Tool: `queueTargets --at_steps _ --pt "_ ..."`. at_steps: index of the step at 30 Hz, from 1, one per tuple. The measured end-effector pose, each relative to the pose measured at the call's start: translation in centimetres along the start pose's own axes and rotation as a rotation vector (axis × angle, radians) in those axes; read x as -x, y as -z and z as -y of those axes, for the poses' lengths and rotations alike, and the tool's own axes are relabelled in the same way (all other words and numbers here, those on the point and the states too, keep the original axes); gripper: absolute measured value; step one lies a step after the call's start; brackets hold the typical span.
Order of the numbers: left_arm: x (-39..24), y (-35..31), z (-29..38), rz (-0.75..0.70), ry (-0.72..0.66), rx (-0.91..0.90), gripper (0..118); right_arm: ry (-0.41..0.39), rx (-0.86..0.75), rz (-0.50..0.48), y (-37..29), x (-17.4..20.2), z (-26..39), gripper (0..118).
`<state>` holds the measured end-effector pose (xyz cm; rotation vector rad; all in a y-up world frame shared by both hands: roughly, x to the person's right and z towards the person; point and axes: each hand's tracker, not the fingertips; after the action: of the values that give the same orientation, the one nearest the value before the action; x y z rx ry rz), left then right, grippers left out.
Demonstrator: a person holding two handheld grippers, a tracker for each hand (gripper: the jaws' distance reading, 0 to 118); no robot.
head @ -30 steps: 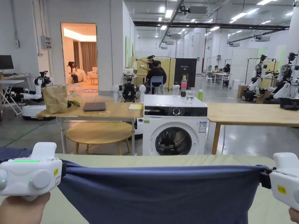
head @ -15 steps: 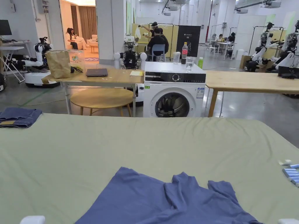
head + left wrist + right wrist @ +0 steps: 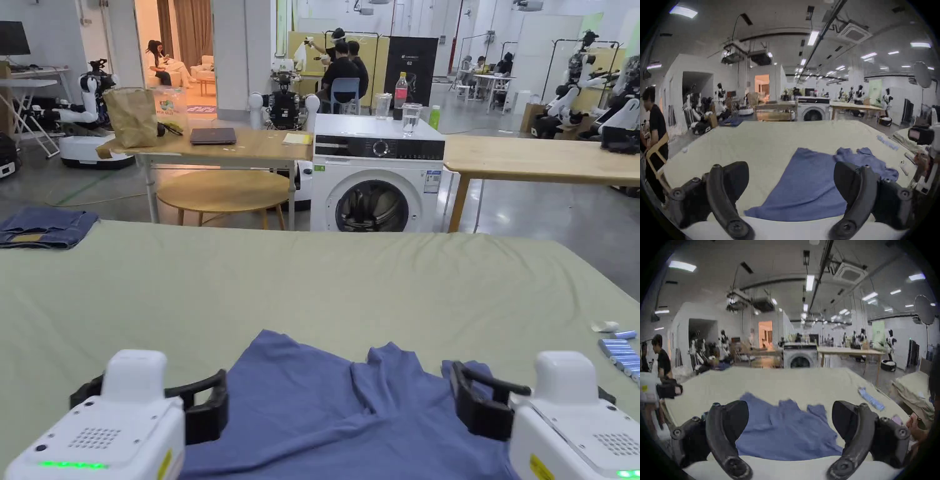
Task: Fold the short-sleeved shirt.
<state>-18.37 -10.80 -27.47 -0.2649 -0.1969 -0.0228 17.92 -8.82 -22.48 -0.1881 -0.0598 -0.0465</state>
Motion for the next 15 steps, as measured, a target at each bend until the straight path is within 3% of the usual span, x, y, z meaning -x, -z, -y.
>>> queueTargets --at_steps 2,3,4,5,6,8,15 --pt "-1.8 0.4 0.2 -0.036 0.05 0.045 105 0.001 -0.002 0.036 0.0 1.8 -0.4 100" --pt "-2.2 0.6 0.6 -0.035 0.064 0.067 90 0.009 -0.006 0.024 0.0 2.4 -0.2 75" --pt "-2.4 0.7 0.7 -0.024 0.068 0.079 56 0.01 -0.008 0.024 0.2 3.1 -0.2 40" --pt "-2.6 0.8 1.1 -0.029 0.089 0.115 13 -0.014 0.004 0.061 0.5 3.8 -0.1 2" --pt "-2.5 1.0 1.5 -0.069 0.104 0.162 0 -0.054 0.02 0.082 0.6 4.2 0.1 0" --pt "-1.2 0.6 1.8 -0.038 0.071 0.143 0 -0.041 0.041 0.002 0.7 4.2 0.1 0" --pt "9.0 0.8 5.0 -0.062 -0.068 0.367 0 -0.058 0.082 -0.012 0.5 4.3 2.3 0"
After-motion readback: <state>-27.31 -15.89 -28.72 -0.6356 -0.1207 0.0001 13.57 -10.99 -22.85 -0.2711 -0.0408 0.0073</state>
